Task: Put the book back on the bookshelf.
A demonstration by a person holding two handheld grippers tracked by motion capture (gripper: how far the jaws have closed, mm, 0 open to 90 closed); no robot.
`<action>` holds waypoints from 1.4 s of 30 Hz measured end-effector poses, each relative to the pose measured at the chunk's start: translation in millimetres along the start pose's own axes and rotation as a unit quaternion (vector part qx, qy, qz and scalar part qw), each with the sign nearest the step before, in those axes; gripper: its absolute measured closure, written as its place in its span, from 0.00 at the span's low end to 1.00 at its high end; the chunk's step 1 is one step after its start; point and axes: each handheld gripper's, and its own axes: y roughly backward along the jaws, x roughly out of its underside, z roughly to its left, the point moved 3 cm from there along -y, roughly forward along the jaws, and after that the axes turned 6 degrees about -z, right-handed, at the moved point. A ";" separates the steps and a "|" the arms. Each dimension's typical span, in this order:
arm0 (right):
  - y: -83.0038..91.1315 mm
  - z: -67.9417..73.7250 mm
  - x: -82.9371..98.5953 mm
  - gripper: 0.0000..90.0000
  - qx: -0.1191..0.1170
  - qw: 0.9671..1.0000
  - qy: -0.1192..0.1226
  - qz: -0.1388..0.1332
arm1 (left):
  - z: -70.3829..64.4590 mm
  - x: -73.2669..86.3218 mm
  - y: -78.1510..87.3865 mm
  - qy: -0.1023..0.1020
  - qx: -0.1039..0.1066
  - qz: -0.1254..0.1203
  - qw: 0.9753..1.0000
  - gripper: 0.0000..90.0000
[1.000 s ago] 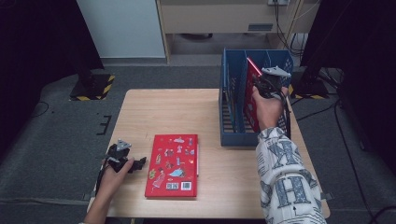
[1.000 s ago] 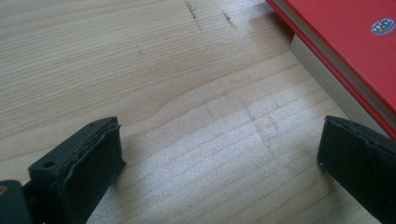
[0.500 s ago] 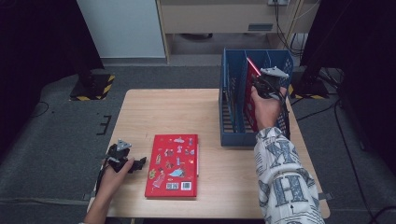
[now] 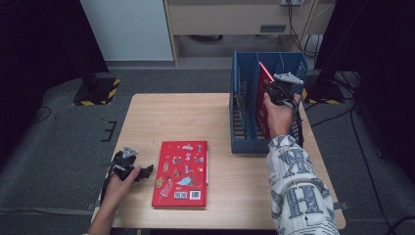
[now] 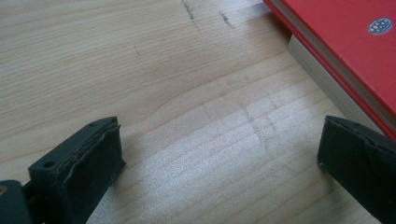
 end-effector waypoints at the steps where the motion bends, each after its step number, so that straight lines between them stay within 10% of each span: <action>1: 0.4 0.2 0.2 0.88 0.000 1.000 0.001 0.001 | 0.0 0.0 0.0 0.000 0.000 0.000 1.000 0.00; 42: 17.7 10.1 -16.8 0.81 -0.013 0.998 0.026 0.050 | -1.2 -0.2 -0.3 -0.001 0.002 -0.001 1.000 0.00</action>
